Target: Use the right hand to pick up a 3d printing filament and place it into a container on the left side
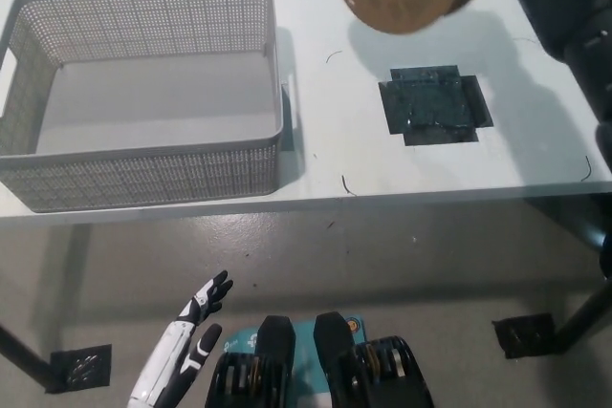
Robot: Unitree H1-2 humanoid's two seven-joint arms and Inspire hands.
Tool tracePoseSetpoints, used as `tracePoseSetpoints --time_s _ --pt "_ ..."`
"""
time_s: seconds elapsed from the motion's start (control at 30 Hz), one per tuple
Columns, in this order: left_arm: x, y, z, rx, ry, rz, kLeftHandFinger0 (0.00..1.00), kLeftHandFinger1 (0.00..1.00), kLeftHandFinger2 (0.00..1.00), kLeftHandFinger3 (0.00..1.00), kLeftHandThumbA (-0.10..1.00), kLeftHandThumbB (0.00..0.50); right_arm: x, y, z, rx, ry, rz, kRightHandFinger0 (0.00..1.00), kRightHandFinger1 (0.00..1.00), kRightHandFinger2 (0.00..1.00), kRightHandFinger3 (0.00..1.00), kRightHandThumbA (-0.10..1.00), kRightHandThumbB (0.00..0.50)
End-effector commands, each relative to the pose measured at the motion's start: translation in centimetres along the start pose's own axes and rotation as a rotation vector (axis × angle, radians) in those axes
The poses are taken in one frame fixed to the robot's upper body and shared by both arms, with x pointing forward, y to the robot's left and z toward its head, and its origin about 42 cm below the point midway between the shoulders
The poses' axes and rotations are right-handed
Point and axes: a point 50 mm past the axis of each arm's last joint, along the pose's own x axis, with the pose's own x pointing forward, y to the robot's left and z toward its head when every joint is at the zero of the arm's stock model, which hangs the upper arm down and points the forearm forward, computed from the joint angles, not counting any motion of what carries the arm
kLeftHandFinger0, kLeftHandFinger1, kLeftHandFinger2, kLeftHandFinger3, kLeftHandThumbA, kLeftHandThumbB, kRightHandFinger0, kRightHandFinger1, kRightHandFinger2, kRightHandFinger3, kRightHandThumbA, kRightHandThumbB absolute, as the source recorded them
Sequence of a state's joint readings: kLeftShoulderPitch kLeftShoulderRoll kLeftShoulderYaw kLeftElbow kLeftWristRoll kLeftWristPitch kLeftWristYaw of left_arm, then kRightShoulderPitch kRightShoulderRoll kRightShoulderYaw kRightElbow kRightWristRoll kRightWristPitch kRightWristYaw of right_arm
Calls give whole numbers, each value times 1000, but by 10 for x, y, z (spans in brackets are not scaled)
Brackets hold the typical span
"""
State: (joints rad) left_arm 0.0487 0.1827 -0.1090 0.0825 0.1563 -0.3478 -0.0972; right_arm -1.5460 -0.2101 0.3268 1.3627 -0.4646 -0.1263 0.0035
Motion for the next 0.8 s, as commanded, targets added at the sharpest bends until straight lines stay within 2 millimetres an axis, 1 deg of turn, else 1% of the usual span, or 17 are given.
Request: tracePoseSetpoints --time_s 0.0,0.03,0.07,0.13,0.2,0.23,0.27,0.3,0.33,0.37,0.4,0.43,0.47,0.6,0.67,0.73,0.77 --pt "0 7 4 12 -51 -14 1000 1000 1000 1000 1000 445 10 -83 96 62 -208 -209 0 427 838 916 -100 191" --pt "-2 4 3 11 -40 -26 1000 1000 1000 1000 1000 433 11 -80 115 95 -236 -213 0 433 850 937 -100 171" --pt "-1 3 3 13 -36 -32 1000 1000 1000 1000 1000 434 11 -79 128 110 -257 -218 0 436 853 952 -100 165" --pt "3 4 4 22 -46 -35 1000 1000 1000 1000 1000 439 11 -79 136 109 -268 -222 0 438 850 951 -100 165" --pt "3 4 4 22 -46 -35 1000 1000 1000 1000 1000 439 11 -79 136 110 -267 -222 0 440 850 952 -100 166" --pt "0 3 3 24 -38 -41 1000 1000 1000 1000 1000 441 12 -72 149 136 -272 -201 0 454 863 970 -100 192" --pt "-3 1 2 21 -34 -45 1000 1000 1000 1000 1000 435 12 -64 157 153 -297 -184 3 463 887 986 -100 198" --pt "-3 0 2 18 -35 -46 1000 1000 1000 1000 1000 431 12 -62 158 149 -296 -181 0 430 847 900 -100 201" --pt "-3 -1 2 12 -37 -47 1000 1000 1000 1000 1000 433 12 -54 163 147 -300 -175 0 389 814 854 -100 200" --pt "-3 -1 2 11 -38 -47 1000 1000 1000 1000 1000 433 12 -52 165 150 -302 -174 0 385 813 851 -100 200" --pt "-4 -2 2 3 -44 -51 1000 1000 1000 1000 1000 423 13 -42 169 183 -298 -166 0 348 792 806 -100 203" --pt "-3 -2 2 3 -45 -52 1000 1000 1000 1000 1000 423 13 -41 170 187 -297 -166 0 345 800 817 -100 206" --pt "-3 -2 2 3 -39 -54 1000 1000 1000 1000 1000 436 12 -33 180 189 -311 -154 0 325 798 816 -100 206" --pt "-2 0 3 7 -37 -56 1000 1000 1000 1000 1000 439 12 -32 184 191 -317 -147 0 315 806 856 -100 199" --pt "3 2 6 20 -53 -60 1000 1000 1000 1000 1000 440 10 -16 194 200 -362 -127 0 301 799 877 -100 185" --pt "3 2 6 24 -50 -64 1000 1000 1000 1000 1000 443 10 -1 192 195 -359 -110 0 311 788 878 -100 196" --pt "3 2 6 24 -50 -64 1000 1000 1000 1000 1000 442 10 0 192 195 -359 -109 0 309 786 875 -100 195"
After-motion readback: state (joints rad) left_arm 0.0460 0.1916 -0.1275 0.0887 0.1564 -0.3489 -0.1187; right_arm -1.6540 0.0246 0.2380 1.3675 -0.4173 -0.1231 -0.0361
